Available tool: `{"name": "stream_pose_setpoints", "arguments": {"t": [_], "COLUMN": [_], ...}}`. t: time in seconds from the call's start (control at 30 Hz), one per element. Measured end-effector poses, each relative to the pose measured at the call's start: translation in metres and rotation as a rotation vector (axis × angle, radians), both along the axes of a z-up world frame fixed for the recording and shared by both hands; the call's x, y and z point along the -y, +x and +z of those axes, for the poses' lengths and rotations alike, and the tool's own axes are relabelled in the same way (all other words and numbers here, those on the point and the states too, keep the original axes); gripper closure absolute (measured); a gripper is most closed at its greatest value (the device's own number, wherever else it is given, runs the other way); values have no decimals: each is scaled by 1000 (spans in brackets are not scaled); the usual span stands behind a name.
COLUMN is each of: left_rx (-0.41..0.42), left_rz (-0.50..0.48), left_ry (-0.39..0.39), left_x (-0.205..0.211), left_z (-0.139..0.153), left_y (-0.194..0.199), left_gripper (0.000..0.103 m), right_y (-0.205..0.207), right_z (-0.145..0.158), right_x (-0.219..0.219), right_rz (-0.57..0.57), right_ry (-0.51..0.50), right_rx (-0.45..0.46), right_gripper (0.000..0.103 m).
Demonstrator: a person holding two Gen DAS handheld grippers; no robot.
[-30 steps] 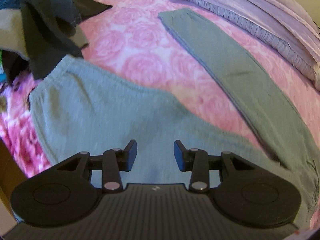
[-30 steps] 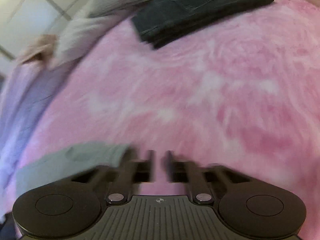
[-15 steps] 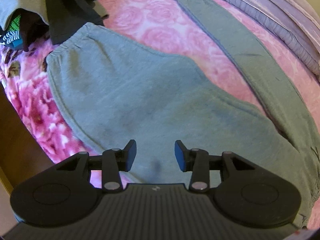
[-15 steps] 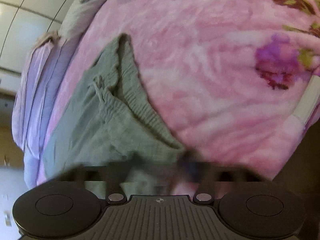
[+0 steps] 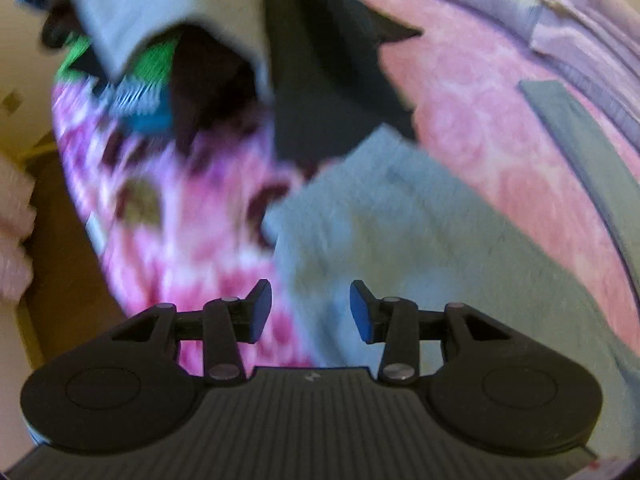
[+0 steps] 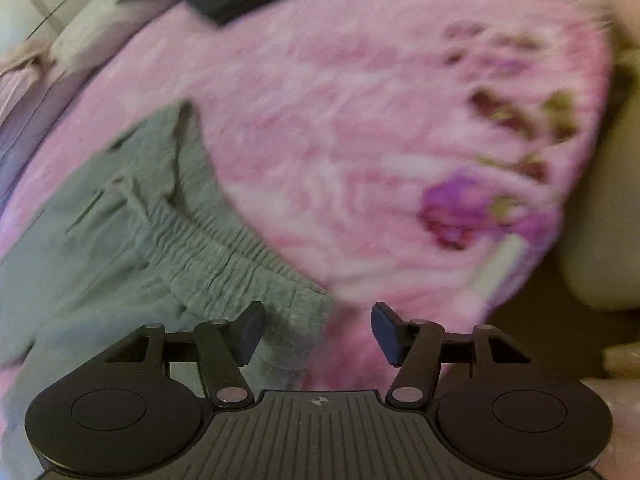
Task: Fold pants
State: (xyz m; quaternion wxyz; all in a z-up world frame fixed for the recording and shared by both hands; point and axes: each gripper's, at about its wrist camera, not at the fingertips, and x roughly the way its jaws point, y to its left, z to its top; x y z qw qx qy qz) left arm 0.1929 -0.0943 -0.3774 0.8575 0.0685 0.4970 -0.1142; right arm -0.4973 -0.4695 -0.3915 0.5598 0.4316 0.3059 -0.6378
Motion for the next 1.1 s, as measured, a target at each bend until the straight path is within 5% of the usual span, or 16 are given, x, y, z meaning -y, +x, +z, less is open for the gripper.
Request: {"name": "stream_pose_setpoints", "arguments": {"t": [0.1, 0.27, 0.33, 0.37, 0.5, 0.63, 0.8, 0.9, 1.03, 1.1], "left_rx": [52, 95, 88, 78, 47, -36, -154, -87, 81, 53], "left_rz": [-171, -458, -481, -461, -364, -195, 16, -10, -111, -97], "left_ry": [15, 74, 191, 249, 194, -9, -145, -159, -71, 13], "left_x": [29, 71, 71, 64, 32, -4, -26, -23, -33, -44], "left_z": [5, -8, -27, -38, -23, -3, -27, -25, -8, -24], "left_y": [3, -13, -16, -13, -12, -4, 19, 17, 4, 5], "left_gripper": [65, 63, 65, 65, 67, 46, 52, 96, 94, 83], "right_y": [54, 131, 148, 152, 146, 133, 108, 98, 85, 79], "right_z": [20, 7, -19, -34, -17, -6, -10, -13, -7, -10], "right_x": [-22, -48, -55, -55, -76, -90, -97, -99, -115, -116], "right_rz": [165, 438, 473, 466, 424, 403, 303, 296, 331, 342], "right_ry": [-134, -169, -59, 37, 11, 8, 45, 56, 48, 62], "right_rx": [-165, -151, -137, -158, -107, -86, -42, -31, -36, -21], "right_gripper": [48, 48, 48, 47, 47, 47, 47, 47, 47, 47]}}
